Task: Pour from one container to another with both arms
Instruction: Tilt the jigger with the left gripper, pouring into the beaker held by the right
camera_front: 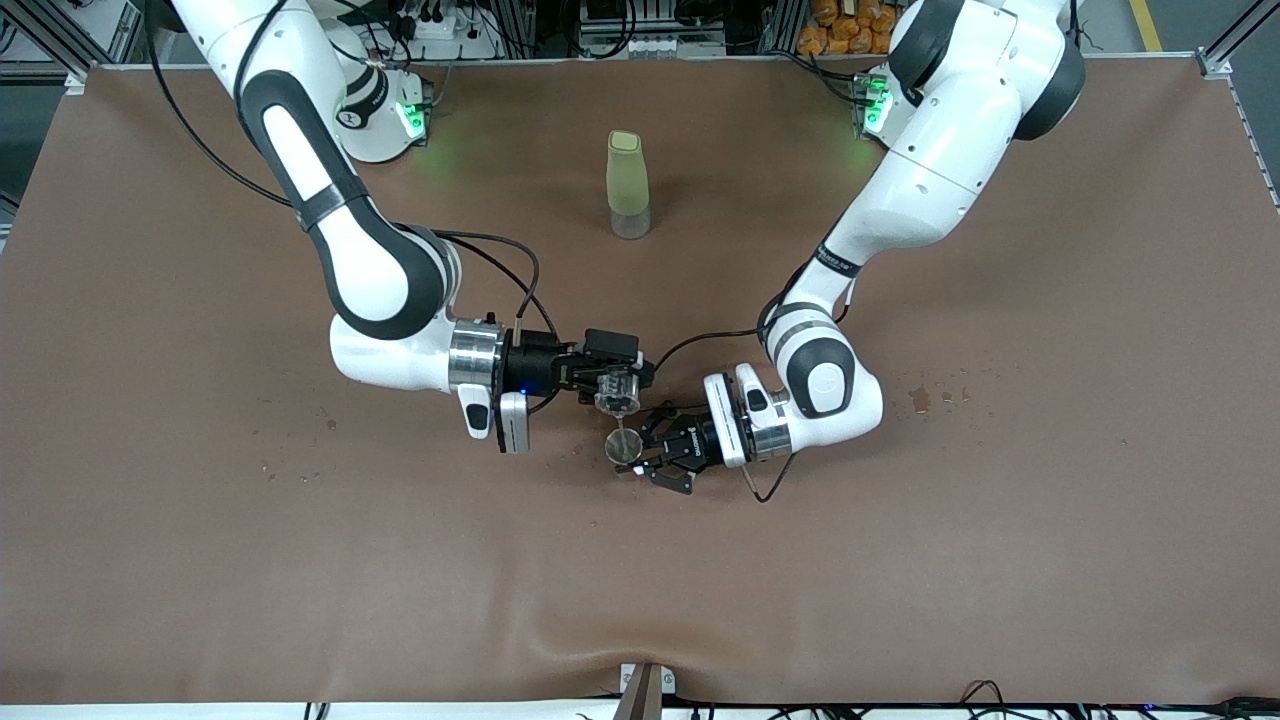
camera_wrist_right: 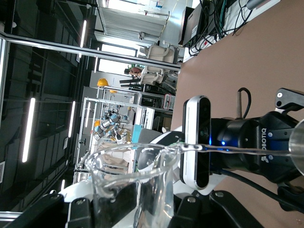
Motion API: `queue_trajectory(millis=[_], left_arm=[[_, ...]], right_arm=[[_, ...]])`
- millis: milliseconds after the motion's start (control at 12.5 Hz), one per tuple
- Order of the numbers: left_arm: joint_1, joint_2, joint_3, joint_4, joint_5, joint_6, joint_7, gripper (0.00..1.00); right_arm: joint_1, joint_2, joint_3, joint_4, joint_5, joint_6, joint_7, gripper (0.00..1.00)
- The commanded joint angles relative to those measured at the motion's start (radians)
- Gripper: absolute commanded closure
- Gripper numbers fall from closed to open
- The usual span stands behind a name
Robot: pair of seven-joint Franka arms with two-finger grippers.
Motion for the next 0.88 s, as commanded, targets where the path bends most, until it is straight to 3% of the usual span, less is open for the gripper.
queue_trajectory(millis=[0, 803], left_arm=[[0.002, -0.025, -0.004, -0.013, -0.021, 0.001, 0.021, 1.0], [0.003, -0.025, -0.004, -0.017, -0.019, -0.012, 0.021, 1.0]], right_arm=[[0.008, 0.013, -0.002, 0.039, 0.015, 0.005, 0.063, 1.0], [0.003, 0.02, -0.002, 0.05, 0.024, -0.004, 0.198, 1.0]])
